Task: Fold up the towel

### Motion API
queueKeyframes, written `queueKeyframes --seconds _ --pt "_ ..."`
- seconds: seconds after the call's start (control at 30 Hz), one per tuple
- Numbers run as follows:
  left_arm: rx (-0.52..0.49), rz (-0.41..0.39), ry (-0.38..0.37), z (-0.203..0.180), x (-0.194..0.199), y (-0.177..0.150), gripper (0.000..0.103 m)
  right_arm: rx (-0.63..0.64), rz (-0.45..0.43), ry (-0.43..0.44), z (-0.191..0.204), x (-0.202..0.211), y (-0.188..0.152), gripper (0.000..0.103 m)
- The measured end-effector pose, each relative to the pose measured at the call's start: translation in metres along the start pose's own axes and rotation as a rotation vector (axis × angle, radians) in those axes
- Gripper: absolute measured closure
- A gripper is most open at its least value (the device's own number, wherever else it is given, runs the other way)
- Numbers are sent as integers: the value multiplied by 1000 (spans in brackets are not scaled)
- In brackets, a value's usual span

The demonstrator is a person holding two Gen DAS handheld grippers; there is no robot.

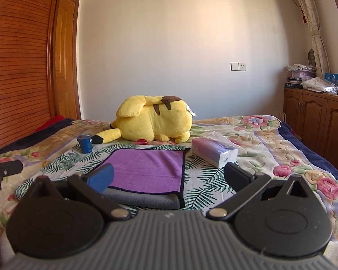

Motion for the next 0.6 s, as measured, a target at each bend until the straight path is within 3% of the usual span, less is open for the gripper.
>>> queueKeyframes --seconds 0.6 --pt "-4 -1 0 0 1 0 16 -2 0 1 1 1 0 0"
Point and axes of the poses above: each gripper's, at about its wrist camera, not at the fingertips, and x roughly against the way its jaws point, z to its left, y to its top, the point moved 4 cm from there along -x, roughly the way its jaws point, and after that the axes turned 5 degrees about -x, right-handed, at the moved point
